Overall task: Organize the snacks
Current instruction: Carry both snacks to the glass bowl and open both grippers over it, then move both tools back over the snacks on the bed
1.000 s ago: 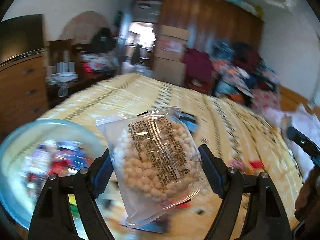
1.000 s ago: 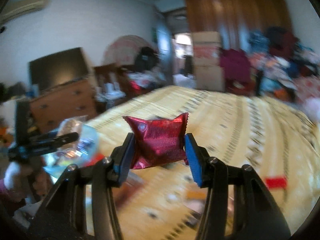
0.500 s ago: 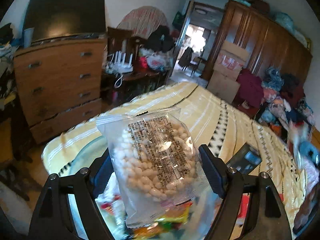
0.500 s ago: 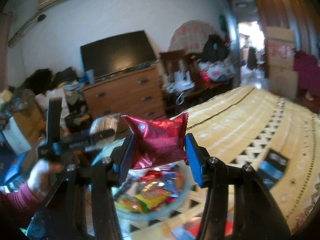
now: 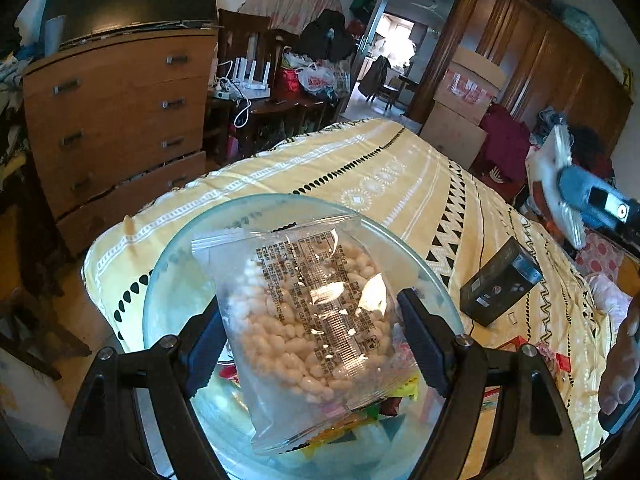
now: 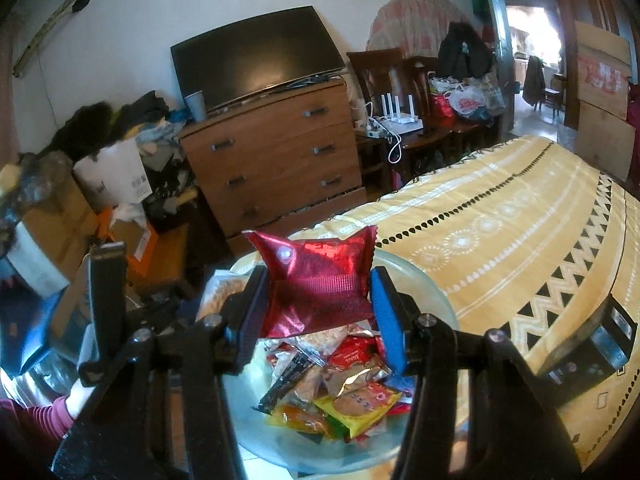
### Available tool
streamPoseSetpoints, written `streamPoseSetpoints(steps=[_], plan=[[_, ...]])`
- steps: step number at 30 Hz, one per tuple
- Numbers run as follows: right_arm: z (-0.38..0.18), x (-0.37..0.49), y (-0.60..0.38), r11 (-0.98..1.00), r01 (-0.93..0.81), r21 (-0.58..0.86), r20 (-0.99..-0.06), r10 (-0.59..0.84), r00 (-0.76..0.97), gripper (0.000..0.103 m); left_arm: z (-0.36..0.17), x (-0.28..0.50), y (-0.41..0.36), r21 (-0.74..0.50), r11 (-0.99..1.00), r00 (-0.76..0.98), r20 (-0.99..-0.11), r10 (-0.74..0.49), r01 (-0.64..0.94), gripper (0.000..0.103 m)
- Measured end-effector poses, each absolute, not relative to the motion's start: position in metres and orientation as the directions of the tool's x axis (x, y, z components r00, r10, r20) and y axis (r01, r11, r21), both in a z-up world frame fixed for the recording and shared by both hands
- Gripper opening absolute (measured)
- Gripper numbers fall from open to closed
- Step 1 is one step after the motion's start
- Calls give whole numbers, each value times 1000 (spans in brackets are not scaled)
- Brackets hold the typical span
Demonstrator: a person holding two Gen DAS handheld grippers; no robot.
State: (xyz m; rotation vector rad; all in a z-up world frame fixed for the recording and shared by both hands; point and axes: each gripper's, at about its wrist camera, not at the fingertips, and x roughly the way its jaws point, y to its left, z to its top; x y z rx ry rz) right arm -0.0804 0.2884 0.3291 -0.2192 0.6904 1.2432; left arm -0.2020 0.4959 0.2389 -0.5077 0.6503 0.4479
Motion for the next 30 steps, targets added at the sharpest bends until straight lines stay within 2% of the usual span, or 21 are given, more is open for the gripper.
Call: streamPoseSetpoints(steps=[11, 13, 18, 30], plan=[[328, -84, 300, 332, -919, 211, -607, 782, 143, 57, 232, -196, 495, -297, 778, 696, -678, 236, -553, 84], [328, -84, 301, 332, -919, 213, -607, 782, 142, 65, 233, -195, 492, -290, 774, 688, -684, 244, -563, 85], [324, -83, 300, 331, -917, 220, -607, 783, 137, 76, 237, -195, 489, -276, 768, 683, -679, 269, -577, 90], [326, -74, 276, 348, -902, 255, -582, 800, 144, 80, 247, -188, 473, -263, 778, 693, -663, 284, -571, 90]])
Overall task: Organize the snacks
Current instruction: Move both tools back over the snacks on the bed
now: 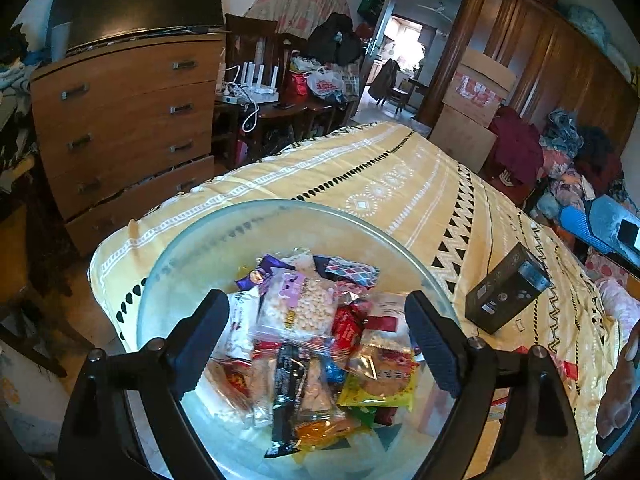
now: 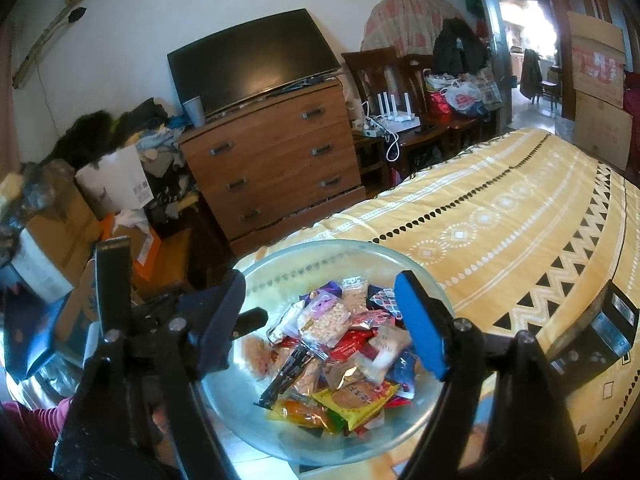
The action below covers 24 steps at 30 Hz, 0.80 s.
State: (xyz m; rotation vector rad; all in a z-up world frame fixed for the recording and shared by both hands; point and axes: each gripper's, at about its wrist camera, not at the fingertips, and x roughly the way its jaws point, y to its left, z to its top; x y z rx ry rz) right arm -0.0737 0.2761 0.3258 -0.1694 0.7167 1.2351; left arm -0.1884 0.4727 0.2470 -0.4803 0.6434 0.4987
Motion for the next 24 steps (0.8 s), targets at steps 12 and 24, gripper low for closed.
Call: streamPoseSetpoints(steps=[12, 24], plan=[[311, -75, 136, 509, -828, 237, -494, 797, 348, 93, 247, -142, 372, -243, 871, 738, -650, 181, -427, 92], [147, -50, -136, 890, -405, 208, -748, 412, 521, 87, 201, -81, 170, -243, 968, 696, -706, -134, -60, 92]])
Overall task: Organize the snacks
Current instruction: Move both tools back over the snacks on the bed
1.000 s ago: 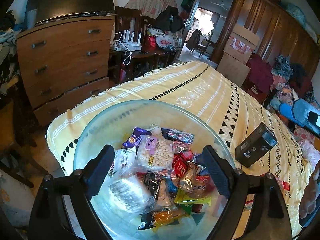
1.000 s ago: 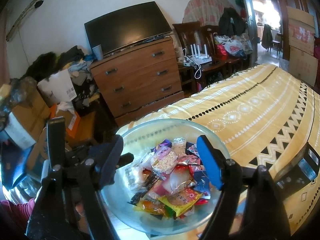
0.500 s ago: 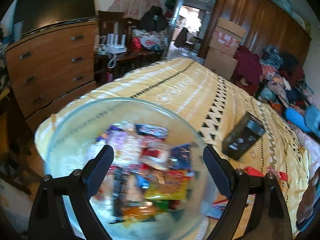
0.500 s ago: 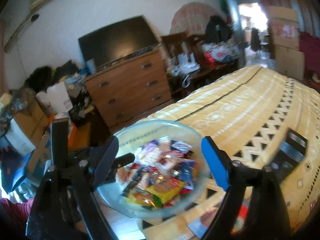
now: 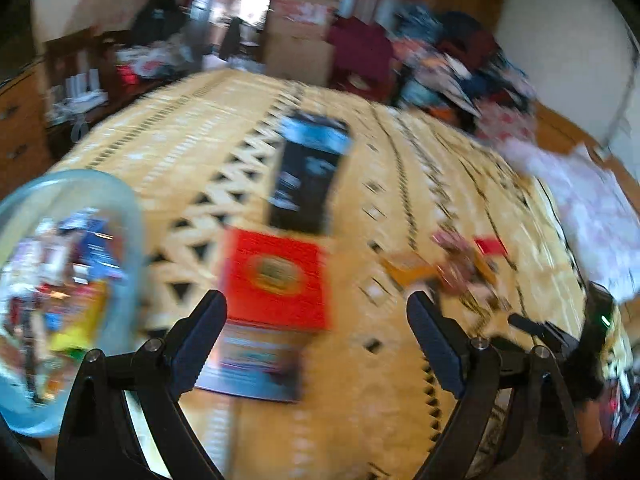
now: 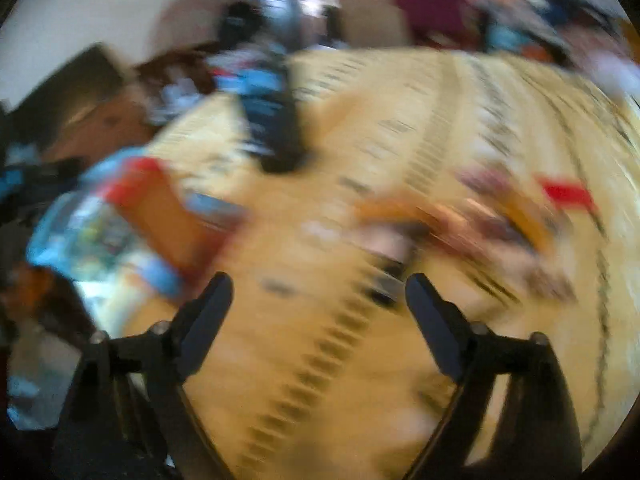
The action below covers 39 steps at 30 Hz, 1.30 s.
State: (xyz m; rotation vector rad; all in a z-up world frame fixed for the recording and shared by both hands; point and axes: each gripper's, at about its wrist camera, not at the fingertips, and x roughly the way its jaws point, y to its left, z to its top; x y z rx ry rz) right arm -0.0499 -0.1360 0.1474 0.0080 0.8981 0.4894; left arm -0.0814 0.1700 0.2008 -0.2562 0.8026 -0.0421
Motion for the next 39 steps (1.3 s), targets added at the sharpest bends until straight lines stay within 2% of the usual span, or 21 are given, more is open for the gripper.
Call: streamPoseSetpoints(steps=[2, 4, 6, 12, 17, 22, 25, 29, 32, 34, 38, 39], plan=[[125, -28, -193, 931, -265, 250, -768, 357, 531, 86, 189, -74, 144, -245, 969, 666, -727, -169, -21, 92], [114, -10, -228, 946, -179, 269, -780, 324, 535, 70, 186, -73, 122, -204, 979, 676, -721, -152, 2, 96], [110, 12, -240, 932, -185, 311, -777, 361, 516, 65, 183, -70, 108, -189, 981, 672, -723, -161, 32, 96], [105, 88, -195, 898, -339, 282, -768, 423, 482, 64, 193, -53, 81, -142, 988, 691, -708, -145, 62, 96], [94, 134, -129, 870, -413, 269, -767, 452, 455, 66, 208, -48, 86, -154, 987, 715, -684, -142, 49, 96], [44, 170, -74, 854, -457, 248, -858, 413, 306, 68, 214, -45, 86, -154, 987, 709, -692, -138, 42, 96], [32, 154, -85, 844, -438, 309, -843, 456, 285, 68, 215, -51, 83, -162, 985, 707, -689, -158, 62, 96], [37, 76, -97, 767, -518, 379, -831, 528, 173, 65, 205, -56, 73, -190, 977, 698, -686, -203, 98, 96], [36, -2, -100, 708, -622, 334, -849, 513, 128, 67, 196, -58, 64, -218, 968, 678, -694, -244, 125, 96], [43, -34, -115, 724, -612, 318, -848, 505, 158, 67, 189, -63, 58, -218, 966, 669, -698, -255, 141, 96], [64, -37, -131, 750, -630, 203, -830, 473, 296, 68, 176, -72, 49, -232, 959, 628, -726, -281, 162, 96], [69, -28, -126, 745, -645, 168, -830, 460, 316, 75, 174, -74, 48, -223, 960, 624, -730, -279, 168, 96]])
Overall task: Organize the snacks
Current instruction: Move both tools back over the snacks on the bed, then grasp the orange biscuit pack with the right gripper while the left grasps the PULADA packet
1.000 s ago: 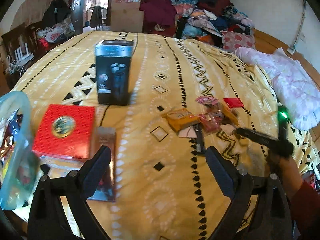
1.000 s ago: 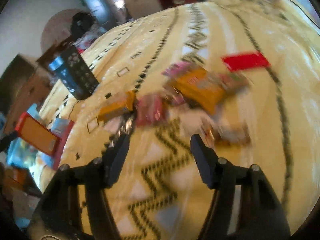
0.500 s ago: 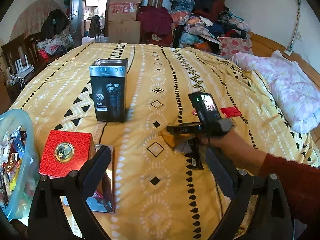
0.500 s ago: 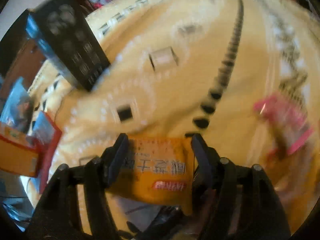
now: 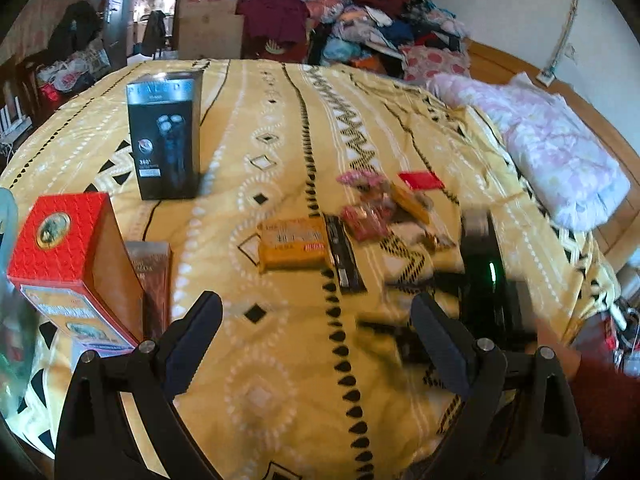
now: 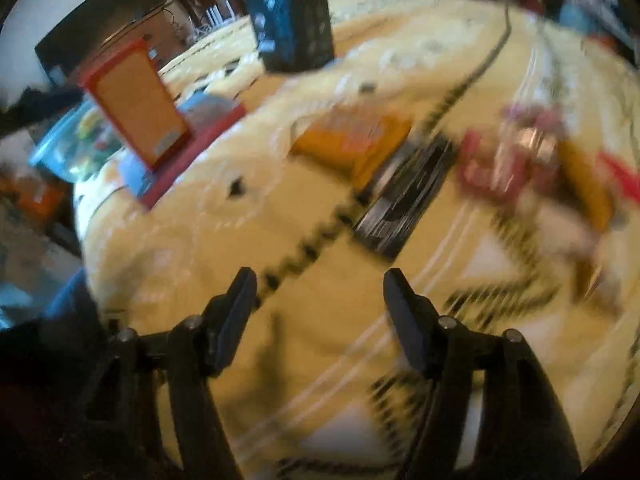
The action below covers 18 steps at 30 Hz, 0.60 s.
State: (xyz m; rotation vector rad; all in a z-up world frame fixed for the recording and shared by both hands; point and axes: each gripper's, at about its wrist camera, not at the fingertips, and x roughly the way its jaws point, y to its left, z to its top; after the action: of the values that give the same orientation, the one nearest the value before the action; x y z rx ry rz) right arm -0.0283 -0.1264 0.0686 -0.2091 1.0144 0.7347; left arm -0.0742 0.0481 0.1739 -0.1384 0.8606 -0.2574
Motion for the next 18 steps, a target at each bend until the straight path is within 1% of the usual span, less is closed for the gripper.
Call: streamPoseSetpoints(steps=[1, 3, 5, 6, 7, 8, 11, 13, 14, 15, 18], plan=[[73, -16, -117, 734, -666, 132, -835, 445, 325, 87, 172, -76, 48, -223, 960, 621, -732, -281, 172, 96], [76, 7, -94, 681, -732, 28, -851, 400, 339, 100, 167, -77, 51, -244, 955, 606, -738, -297, 171, 96], [73, 31, -67, 609, -790, -74, -876, 338, 343, 100, 162, -78, 54, -263, 951, 596, -742, -309, 166, 96], [70, 40, -56, 569, -815, -106, -889, 313, 335, 100, 158, -78, 56, -273, 948, 586, -747, -315, 162, 96], [67, 48, -45, 460, -879, -127, -902, 314, 295, 100, 156, -77, 57, -278, 947, 579, -751, -318, 159, 96], [64, 57, -36, 432, -889, -152, -908, 295, 299, 100, 152, -76, 58, -289, 944, 569, -755, -326, 157, 96], [47, 80, -19, 400, -906, -138, -939, 239, 248, 99, 142, -74, 60, -309, 939, 544, -768, -339, 150, 96], [38, 89, -19, 410, -911, -51, -960, 231, 158, 84, 139, -72, 59, -314, 937, 535, -771, -344, 149, 96], [36, 89, -21, 423, -906, -17, -961, 244, 133, 83, 137, -73, 60, -317, 937, 534, -772, -346, 149, 96], [38, 86, -26, 432, -902, -18, -954, 264, 145, 79, 136, -72, 60, -319, 936, 534, -771, -348, 148, 96], [54, 73, -51, 488, -873, 0, -932, 317, 177, 77, 132, -72, 59, -330, 933, 533, -768, -355, 146, 96]])
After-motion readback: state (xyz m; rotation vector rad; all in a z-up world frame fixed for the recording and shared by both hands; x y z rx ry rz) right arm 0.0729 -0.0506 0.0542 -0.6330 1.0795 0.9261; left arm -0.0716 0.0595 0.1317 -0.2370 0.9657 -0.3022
